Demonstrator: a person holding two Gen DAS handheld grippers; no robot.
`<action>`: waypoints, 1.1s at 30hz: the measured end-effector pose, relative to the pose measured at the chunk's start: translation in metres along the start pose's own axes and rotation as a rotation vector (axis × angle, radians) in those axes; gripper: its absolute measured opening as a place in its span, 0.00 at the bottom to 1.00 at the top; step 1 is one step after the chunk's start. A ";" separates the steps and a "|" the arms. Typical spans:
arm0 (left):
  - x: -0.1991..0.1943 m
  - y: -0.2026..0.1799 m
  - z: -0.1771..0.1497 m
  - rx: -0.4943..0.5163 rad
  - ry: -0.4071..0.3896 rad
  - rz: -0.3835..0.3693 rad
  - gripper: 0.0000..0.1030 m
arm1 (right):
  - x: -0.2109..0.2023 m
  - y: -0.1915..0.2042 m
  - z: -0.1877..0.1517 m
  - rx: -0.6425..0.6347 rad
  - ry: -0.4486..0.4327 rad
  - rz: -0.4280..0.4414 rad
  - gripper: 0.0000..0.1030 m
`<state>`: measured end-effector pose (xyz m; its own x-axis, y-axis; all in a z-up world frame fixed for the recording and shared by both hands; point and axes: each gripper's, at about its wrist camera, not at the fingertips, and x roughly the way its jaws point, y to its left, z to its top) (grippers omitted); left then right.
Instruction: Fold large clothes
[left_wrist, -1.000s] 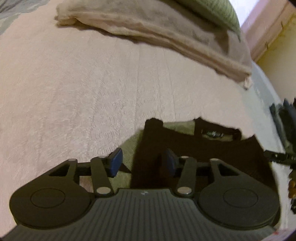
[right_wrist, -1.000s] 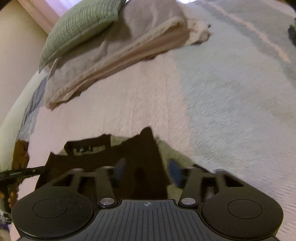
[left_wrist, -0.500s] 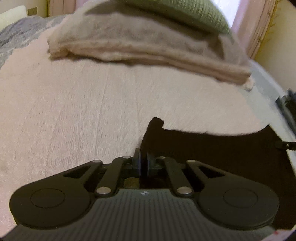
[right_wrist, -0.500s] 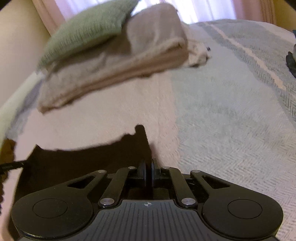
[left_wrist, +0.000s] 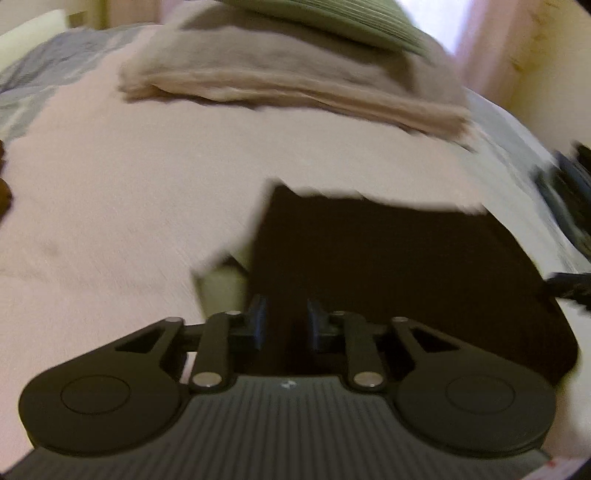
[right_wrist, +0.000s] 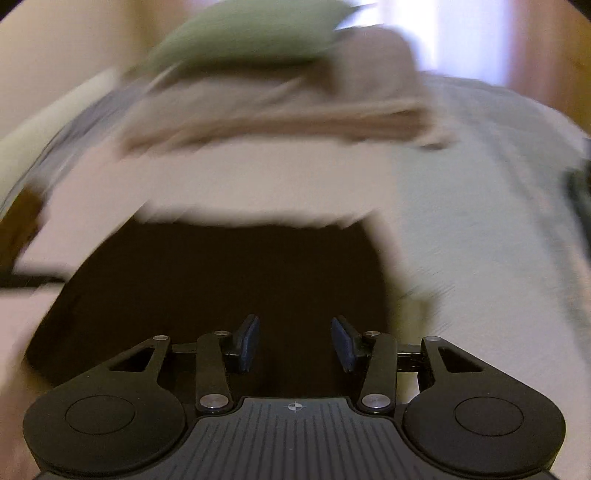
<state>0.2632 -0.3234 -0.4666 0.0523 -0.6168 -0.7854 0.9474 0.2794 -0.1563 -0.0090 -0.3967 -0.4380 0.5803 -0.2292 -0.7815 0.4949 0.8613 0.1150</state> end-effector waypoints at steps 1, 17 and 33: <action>0.000 -0.004 -0.012 0.022 0.025 0.003 0.17 | 0.003 0.010 -0.015 -0.051 0.042 0.009 0.38; -0.070 0.059 -0.097 -0.703 0.119 -0.032 0.63 | -0.055 -0.093 -0.116 0.928 0.099 0.084 0.60; -0.041 0.056 -0.089 -0.490 0.115 0.072 0.17 | -0.043 -0.117 -0.103 0.902 0.080 0.016 0.21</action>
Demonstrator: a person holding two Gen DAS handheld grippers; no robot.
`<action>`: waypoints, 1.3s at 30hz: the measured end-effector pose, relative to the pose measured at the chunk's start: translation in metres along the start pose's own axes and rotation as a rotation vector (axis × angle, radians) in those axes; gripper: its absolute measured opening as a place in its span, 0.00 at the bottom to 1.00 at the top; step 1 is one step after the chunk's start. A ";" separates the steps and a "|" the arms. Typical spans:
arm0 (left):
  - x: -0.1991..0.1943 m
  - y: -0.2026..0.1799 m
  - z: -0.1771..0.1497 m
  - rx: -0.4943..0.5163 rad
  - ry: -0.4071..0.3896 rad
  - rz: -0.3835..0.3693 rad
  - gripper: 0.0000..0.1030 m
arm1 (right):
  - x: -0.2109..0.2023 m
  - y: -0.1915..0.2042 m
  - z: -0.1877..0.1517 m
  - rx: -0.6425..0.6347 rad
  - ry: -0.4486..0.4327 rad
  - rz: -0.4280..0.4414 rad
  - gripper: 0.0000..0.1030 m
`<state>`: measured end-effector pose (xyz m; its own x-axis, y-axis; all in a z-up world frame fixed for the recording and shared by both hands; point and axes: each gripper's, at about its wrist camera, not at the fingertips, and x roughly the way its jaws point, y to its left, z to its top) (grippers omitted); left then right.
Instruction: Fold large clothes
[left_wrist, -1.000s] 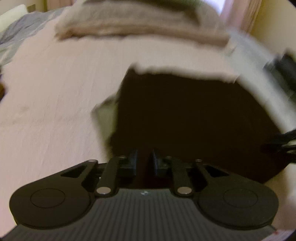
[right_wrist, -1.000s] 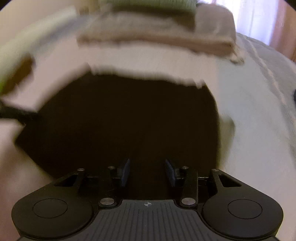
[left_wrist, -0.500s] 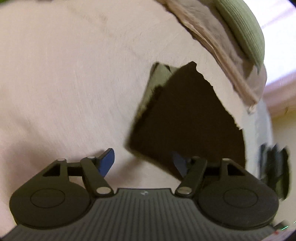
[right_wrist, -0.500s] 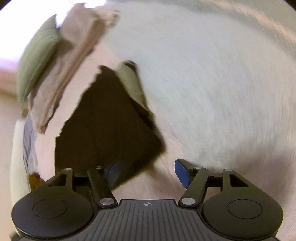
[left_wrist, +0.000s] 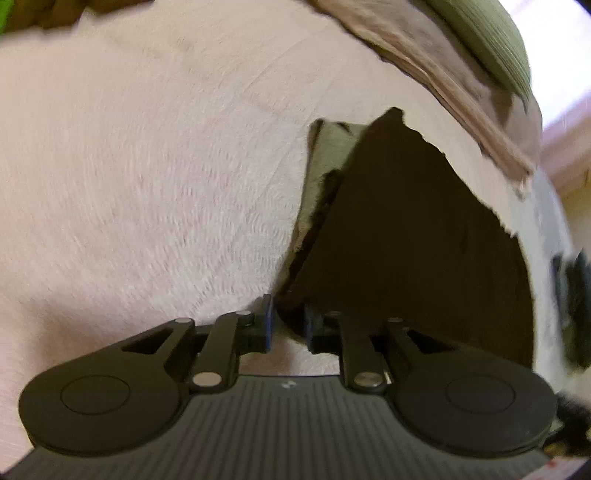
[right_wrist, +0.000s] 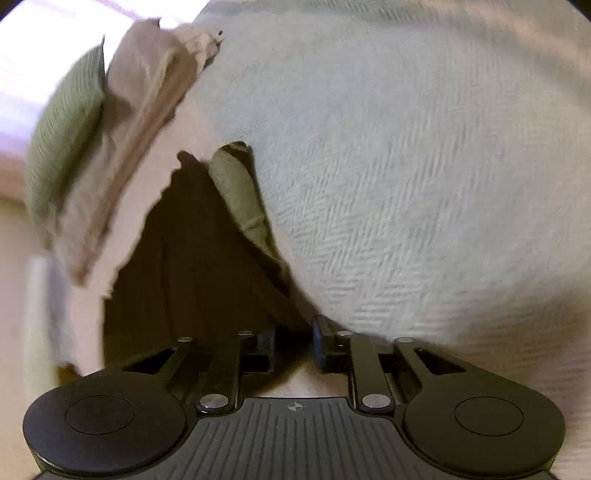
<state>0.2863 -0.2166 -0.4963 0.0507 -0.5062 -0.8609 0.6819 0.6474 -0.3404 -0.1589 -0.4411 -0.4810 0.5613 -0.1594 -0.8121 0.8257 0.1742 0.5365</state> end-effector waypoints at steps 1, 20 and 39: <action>-0.007 -0.005 0.001 0.037 -0.019 0.049 0.17 | -0.010 0.010 0.000 -0.070 -0.022 -0.077 0.29; 0.031 -0.087 0.037 0.397 -0.056 0.218 0.18 | 0.032 0.091 0.023 -0.615 -0.041 -0.096 0.47; 0.018 -0.025 0.066 0.093 0.029 0.090 0.33 | 0.090 0.026 0.098 -0.167 0.177 0.417 0.61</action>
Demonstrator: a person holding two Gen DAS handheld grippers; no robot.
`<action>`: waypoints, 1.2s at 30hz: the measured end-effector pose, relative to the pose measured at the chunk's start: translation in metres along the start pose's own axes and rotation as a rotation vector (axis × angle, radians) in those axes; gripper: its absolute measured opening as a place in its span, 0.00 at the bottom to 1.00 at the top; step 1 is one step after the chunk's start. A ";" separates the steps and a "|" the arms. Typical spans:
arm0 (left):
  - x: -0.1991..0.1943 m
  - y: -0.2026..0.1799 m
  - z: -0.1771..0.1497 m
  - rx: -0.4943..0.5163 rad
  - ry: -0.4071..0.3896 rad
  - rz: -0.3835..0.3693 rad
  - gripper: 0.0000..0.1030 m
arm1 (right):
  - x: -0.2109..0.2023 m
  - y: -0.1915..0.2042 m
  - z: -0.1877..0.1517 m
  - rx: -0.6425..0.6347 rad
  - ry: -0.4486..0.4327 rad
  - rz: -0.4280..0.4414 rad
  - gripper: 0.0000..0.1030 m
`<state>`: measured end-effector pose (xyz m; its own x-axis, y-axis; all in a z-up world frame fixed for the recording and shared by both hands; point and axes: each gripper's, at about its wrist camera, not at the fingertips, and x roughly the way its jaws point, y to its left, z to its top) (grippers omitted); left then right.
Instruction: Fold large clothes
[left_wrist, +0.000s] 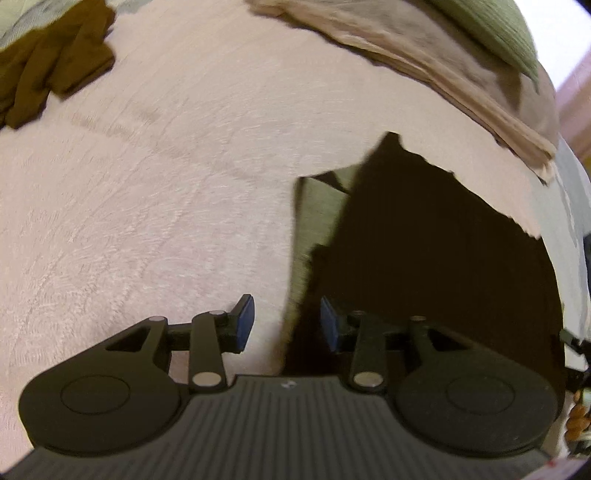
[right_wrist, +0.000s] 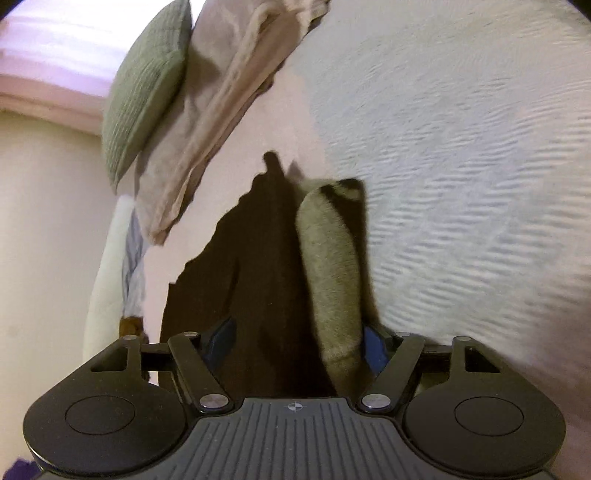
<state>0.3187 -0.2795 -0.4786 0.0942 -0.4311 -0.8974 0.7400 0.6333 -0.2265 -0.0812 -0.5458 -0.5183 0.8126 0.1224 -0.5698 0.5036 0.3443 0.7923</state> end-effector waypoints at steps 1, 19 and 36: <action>0.002 0.005 0.003 -0.003 0.004 -0.007 0.33 | 0.004 0.001 0.002 -0.007 0.009 -0.017 0.51; 0.015 0.102 0.053 0.054 0.131 -0.159 0.34 | 0.157 0.334 -0.105 -0.654 -0.050 -1.034 0.17; -0.007 0.089 0.067 0.011 0.174 -0.413 0.34 | 0.157 0.359 -0.185 -0.792 -0.011 -0.826 0.51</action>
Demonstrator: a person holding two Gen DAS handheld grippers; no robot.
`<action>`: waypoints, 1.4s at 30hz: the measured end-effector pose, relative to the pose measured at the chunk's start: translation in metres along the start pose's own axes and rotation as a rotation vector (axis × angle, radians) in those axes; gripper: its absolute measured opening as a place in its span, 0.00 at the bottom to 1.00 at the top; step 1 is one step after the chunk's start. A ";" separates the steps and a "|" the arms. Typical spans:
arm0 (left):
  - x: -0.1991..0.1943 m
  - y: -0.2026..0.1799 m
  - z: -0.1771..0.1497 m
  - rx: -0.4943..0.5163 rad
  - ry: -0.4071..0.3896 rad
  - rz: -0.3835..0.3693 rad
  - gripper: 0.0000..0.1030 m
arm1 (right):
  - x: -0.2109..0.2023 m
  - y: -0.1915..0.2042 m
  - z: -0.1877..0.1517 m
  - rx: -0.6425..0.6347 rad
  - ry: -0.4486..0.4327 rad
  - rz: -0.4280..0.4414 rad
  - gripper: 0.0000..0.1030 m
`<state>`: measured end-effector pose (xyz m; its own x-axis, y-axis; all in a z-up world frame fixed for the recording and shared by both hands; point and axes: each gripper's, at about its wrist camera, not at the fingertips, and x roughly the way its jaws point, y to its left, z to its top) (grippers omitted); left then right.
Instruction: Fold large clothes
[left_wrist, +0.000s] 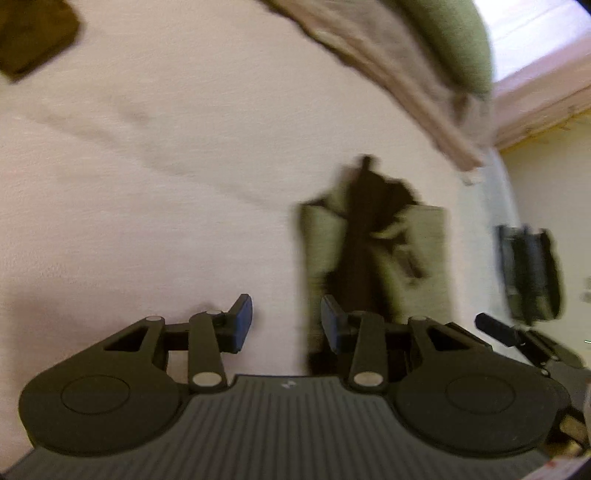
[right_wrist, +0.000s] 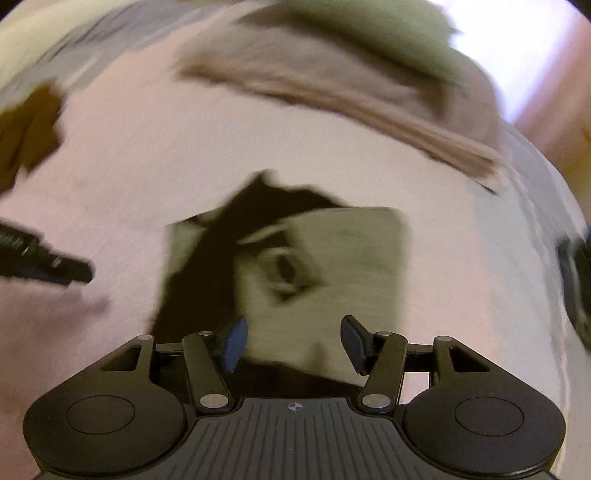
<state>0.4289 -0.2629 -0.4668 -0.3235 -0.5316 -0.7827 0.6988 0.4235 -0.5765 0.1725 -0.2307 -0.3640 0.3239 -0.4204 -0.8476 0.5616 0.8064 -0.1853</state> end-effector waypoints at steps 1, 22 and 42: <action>0.004 -0.008 0.000 0.004 0.010 -0.032 0.34 | -0.002 -0.023 0.000 0.058 0.004 -0.022 0.51; 0.132 -0.067 -0.011 -0.103 0.126 -0.123 0.46 | 0.110 -0.200 -0.051 0.598 0.234 0.187 0.51; 0.069 -0.082 -0.005 0.116 -0.122 -0.050 0.12 | 0.083 -0.109 -0.001 0.151 0.189 0.203 0.25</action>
<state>0.3455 -0.3305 -0.4747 -0.2850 -0.6381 -0.7152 0.7552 0.3101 -0.5776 0.1375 -0.3534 -0.4144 0.3016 -0.1606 -0.9398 0.6113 0.7890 0.0614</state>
